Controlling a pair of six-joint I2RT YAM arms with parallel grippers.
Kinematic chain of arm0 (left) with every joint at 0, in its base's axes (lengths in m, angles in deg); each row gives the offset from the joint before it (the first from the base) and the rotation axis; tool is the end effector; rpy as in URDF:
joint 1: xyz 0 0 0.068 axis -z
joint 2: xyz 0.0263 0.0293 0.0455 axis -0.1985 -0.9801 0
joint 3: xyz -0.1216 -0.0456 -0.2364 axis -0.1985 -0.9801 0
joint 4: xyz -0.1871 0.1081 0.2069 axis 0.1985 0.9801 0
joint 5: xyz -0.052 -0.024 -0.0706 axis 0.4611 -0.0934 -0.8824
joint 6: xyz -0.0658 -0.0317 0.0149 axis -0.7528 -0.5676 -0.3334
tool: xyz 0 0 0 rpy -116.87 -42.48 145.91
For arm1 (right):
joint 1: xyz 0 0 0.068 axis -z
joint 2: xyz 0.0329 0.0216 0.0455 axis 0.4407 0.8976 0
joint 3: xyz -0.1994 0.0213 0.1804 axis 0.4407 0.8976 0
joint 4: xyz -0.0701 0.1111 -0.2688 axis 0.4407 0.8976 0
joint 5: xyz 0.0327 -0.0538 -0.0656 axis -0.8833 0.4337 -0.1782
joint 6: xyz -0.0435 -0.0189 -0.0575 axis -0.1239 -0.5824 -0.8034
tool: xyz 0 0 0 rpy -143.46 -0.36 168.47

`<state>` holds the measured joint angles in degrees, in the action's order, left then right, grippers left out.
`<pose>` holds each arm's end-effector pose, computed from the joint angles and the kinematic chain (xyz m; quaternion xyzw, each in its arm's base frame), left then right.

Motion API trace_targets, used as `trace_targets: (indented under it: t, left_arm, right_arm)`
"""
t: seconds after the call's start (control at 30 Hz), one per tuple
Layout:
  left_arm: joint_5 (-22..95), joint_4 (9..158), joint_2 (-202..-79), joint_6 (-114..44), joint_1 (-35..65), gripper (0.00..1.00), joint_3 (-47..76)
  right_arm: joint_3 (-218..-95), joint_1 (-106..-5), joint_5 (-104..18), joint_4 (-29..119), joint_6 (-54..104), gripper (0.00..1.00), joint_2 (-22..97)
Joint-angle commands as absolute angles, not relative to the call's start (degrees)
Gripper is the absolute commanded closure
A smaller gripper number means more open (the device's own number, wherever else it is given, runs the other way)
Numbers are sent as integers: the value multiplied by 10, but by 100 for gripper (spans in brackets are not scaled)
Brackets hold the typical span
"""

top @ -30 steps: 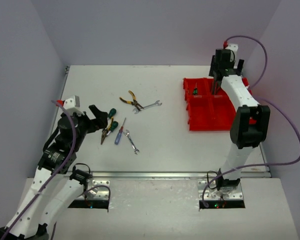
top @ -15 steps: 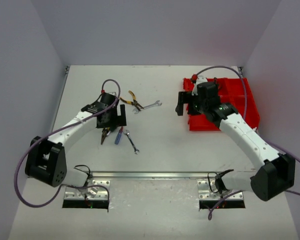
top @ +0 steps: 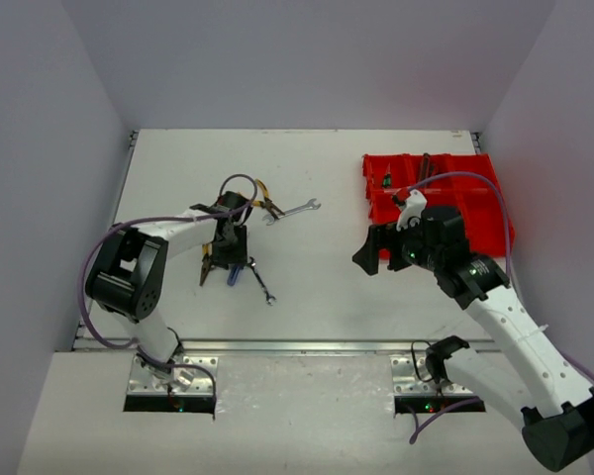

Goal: Sort the tools into containers

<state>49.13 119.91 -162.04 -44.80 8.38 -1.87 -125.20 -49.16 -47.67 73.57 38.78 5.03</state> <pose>0.3210 -0.1107 0.0981 -0.0162 0.9915 -0.0091 0.1290 0.2248 0.1102 0.2743 -0.0685 0.8731 0.2646 0.4038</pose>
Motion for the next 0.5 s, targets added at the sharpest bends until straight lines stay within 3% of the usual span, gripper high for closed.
trace_targets:
  t: [0.0, 0.13, 0.27, 0.47]
  left_arm:
    - [504, 1174, -1640, -474, 113, 67, -20]
    - [537, 1176, -1658, -482, 115, 71, -31]
    - [587, 1212, -1644, -507, 126, 100, -34]
    - [592, 1246, -1502, -525, 178, 100, -11]
  right_arm:
    - [-1245, -493, -518, 712, 381, 1, 51]
    - [-1236, -492, -519, 705, 386, 1, 45]
    - [-1231, -493, -518, 703, 397, 1, 38]
    - [-1219, -493, -505, 673, 467, 1, 32]
